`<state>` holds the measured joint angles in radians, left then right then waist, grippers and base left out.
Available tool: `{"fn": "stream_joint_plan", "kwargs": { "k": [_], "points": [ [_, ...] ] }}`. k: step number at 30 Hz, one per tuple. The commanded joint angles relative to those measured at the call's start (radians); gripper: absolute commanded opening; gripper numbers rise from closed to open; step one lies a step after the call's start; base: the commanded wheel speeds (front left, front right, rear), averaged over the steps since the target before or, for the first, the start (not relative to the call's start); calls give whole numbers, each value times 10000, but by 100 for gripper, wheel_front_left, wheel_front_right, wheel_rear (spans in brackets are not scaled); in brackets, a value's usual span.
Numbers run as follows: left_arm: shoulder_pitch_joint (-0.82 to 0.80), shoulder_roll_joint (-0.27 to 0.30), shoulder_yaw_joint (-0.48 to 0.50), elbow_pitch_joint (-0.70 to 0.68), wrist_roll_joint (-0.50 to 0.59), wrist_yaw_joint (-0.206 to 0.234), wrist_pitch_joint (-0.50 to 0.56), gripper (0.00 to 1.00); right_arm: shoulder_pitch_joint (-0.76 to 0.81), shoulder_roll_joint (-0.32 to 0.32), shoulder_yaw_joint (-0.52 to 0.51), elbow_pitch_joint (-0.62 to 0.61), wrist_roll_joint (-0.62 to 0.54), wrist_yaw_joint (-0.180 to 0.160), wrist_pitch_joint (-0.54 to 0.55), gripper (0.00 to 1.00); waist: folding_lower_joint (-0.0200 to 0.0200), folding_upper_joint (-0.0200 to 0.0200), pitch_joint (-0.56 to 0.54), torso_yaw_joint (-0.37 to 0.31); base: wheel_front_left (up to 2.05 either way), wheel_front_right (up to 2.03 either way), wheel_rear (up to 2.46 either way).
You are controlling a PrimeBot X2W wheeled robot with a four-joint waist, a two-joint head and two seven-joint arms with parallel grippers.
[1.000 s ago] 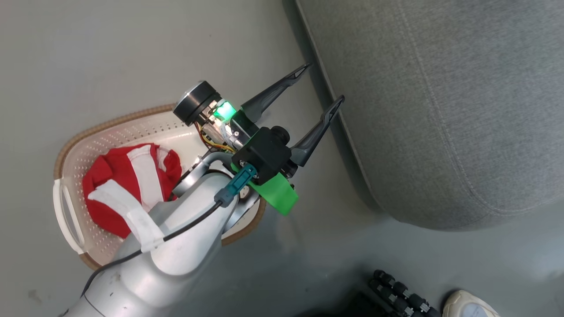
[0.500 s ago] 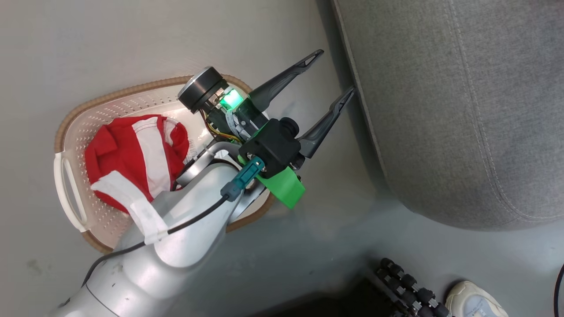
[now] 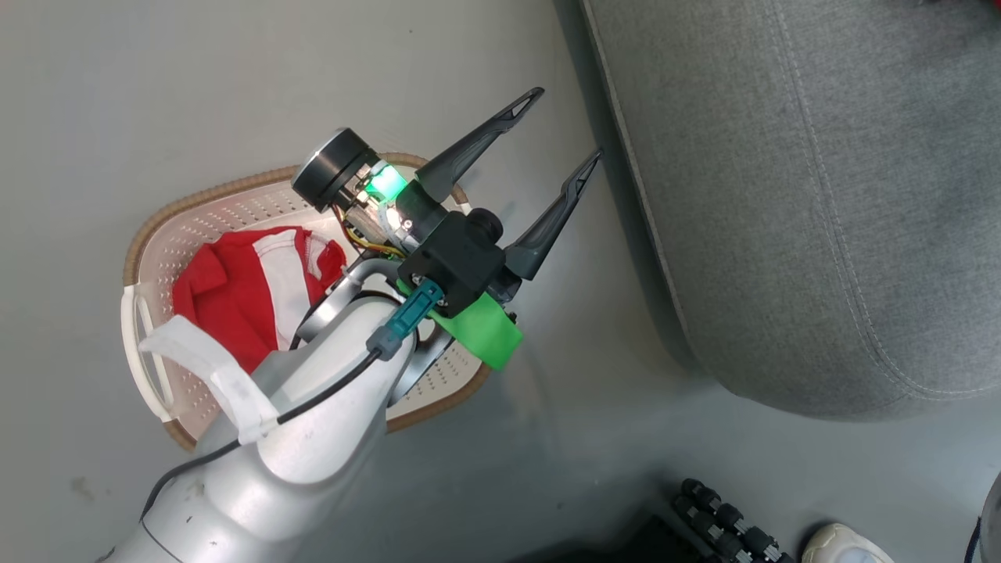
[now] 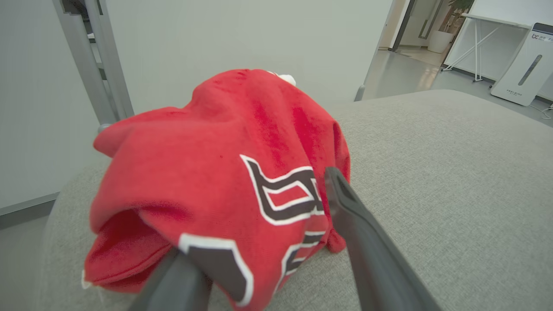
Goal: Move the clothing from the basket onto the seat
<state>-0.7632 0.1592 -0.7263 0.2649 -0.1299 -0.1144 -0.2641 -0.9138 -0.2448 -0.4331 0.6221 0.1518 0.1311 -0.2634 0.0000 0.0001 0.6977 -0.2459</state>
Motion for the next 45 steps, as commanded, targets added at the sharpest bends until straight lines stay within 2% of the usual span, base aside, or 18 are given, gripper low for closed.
{"fn": "stream_joint_plan", "kwargs": {
  "k": [1,12,20,25,35,45],
  "points": [
    [231,41,82,-62,-106,61,-5,100,400,-1,66,-87,77,-7,-20,100,0,-1,-459,33,0,0,0],
    [1376,93,1026,-350,-386,314,-5,100,2821,333,724,-1277,270,-7,-20,100,0,-1,-1946,278,0,0,0],
    [2395,109,2336,-662,-648,558,-5,100,4229,924,1374,-2558,399,-7,-20,100,0,-1,-2810,695,0,0,0],
    [3078,-77,3287,-833,-731,633,-5,100,4873,1191,1843,-3392,470,-7,-20,100,0,-1,-3366,1150,0,0,0],
    [4208,-483,4907,-957,-547,438,-5,100,5687,1559,3028,-4381,275,-7,-20,100,0,-1,-4219,2026,0,0,0],
    [5037,-855,6117,-1011,-388,281,-5,100,6141,1834,3803,-4909,139,-7,-18,100,0,-1,-4766,2568,0,0,0]
  ]
}}
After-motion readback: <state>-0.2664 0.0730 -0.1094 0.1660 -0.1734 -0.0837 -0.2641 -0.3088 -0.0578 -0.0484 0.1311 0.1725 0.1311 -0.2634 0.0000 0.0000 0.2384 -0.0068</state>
